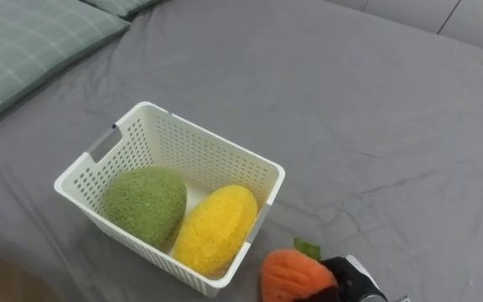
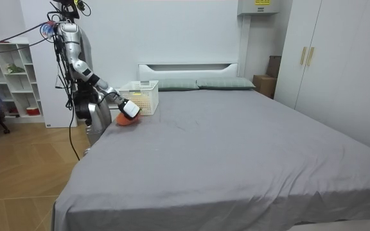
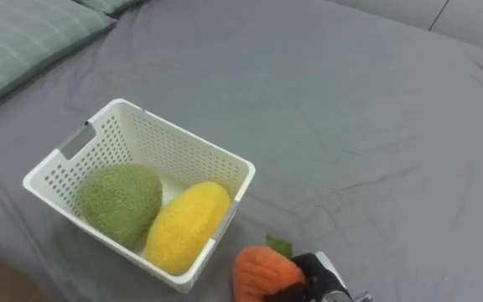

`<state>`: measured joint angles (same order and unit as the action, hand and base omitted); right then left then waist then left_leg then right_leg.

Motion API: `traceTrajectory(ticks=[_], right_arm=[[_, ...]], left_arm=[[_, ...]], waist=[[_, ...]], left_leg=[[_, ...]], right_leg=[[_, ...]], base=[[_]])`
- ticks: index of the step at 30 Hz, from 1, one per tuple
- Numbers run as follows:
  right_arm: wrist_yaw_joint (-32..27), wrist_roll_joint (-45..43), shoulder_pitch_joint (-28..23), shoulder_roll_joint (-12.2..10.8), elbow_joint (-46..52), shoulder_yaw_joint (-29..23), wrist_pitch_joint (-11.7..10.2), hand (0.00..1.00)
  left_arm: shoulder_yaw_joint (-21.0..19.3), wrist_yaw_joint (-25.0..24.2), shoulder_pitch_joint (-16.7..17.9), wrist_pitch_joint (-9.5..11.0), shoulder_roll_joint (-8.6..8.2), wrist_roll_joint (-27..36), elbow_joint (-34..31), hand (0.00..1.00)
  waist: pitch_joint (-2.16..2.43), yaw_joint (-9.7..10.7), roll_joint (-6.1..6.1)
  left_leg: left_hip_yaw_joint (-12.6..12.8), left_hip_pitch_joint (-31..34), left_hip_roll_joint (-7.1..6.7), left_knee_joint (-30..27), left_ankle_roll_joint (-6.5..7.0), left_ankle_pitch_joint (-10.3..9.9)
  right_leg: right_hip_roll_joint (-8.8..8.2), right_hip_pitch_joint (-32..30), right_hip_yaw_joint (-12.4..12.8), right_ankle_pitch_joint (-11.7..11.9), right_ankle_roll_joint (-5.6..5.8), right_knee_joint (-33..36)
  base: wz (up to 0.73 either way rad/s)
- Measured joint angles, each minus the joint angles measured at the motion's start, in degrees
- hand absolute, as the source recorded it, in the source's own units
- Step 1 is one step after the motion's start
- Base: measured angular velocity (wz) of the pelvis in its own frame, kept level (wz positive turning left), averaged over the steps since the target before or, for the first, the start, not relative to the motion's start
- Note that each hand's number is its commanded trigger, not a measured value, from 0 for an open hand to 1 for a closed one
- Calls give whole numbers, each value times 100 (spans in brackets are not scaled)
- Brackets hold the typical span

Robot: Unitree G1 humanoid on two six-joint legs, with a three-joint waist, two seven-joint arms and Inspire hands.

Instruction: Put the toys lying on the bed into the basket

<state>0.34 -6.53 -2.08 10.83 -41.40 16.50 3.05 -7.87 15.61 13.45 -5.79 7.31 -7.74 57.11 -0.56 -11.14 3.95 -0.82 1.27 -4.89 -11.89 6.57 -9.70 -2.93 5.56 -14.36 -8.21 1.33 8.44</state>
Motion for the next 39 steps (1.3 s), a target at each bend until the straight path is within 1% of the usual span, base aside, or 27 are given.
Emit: traceTrajectory(ticks=[3,4,5,6,7,10,13,15,17,20,24,26,29,30,35,39], right_arm=[[-89,-35,-18,33,300,-57,2,100],[-109,-62,-29,27,445,-179,-4,100],[-120,-73,-36,27,524,-242,-7,100],[-175,-79,-64,26,710,-365,-9,100],[-228,-86,-110,29,934,-468,-9,100],[-297,-85,-204,31,1522,-647,-39,100],[-358,-169,-214,33,1836,-700,-55,100],[-358,-211,-215,34,1991,-711,-54,100],[-356,-257,-214,34,2109,-724,-54,100],[-353,-297,-212,36,2416,-736,-50,100],[-351,-255,-211,58,2899,-908,-51,100],[-354,-251,-184,62,3073,-949,-54,100],[-365,-242,-177,64,3313,-1024,-53,100],[-368,-253,-177,64,3467,-1047,-49,100],[-377,-180,-113,82,4257,-1144,-50,100],[-349,-309,162,78,4560,-1144,-49,100]], left_arm=[[-50,52,3,23,9,-36,-15,0],[-90,57,0,50,11,-38,-15,0],[-115,57,3,68,11,-38,-12,0],[-198,57,7,111,10,-40,-8,0],[-301,58,5,120,6,-41,-16,0],[-444,104,14,124,17,-34,-19,0],[-483,139,19,147,16,-32,-29,0],[-499,139,6,148,16,-33,-41,0],[-499,135,-3,149,10,-28,-40,0],[-496,118,-13,151,10,-3,-34,0],[-497,117,-26,170,11,19,37,0],[-495,124,-25,177,6,96,60,0],[-494,124,-29,216,-4,118,202,0],[-494,124,-37,215,-6,86,200,0],[-497,124,-47,216,1,82,187,0],[-495,120,-89,218,-1,77,195,0]], waist=[[-5,18,4],[-6,70,7],[-7,72,4],[-8,75,2],[-8,88,2],[-7,155,-3],[-5,177,-4],[-1,203,-9],[14,211,-22],[20,215,-44],[23,224,-80],[23,280,-81],[23,290,-81],[36,305,-61],[37,308,-60],[33,279,-48]], left_leg=[[5,-1,0,0,1,0],[8,-9,0,5,1,0],[13,-15,0,7,1,1],[33,-36,3,17,2,1],[49,-64,6,29,3,1],[64,-102,8,55,3,2],[107,-114,11,60,4,2],[111,-113,12,59,6,1],[129,-142,13,58,8,0],[176,-168,21,61,9,-1],[200,-193,21,63,11,0],[206,-196,22,63,11,0],[210,-181,23,64,15,-4],[207,-171,23,63,17,-6],[209,-185,25,63,16,-4],[218,-185,26,79,17,-4]], right_leg=[[-3,-2,-1,0,0,0],[-5,0,4,0,0,0],[-4,3,11,0,0,0],[-4,11,27,0,0,1],[-4,28,34,0,1,1],[-2,47,63,-1,2,1],[-6,41,80,-2,3,6],[-7,36,85,-2,4,10],[-7,37,102,-2,4,10],[-8,43,135,-4,6,14],[-11,61,140,-7,11,21],[-10,71,159,-7,11,23],[-9,69,154,-7,11,24],[-10,54,151,-7,11,26],[-8,52,149,-6,11,23],[-9,54,160,-7,11,23]], base=[[0],[0],[0],[-7],[-7],[-5],[-7],[-3],[-5],[-7],[-2],[0],[0],[0],[0],[-1]])
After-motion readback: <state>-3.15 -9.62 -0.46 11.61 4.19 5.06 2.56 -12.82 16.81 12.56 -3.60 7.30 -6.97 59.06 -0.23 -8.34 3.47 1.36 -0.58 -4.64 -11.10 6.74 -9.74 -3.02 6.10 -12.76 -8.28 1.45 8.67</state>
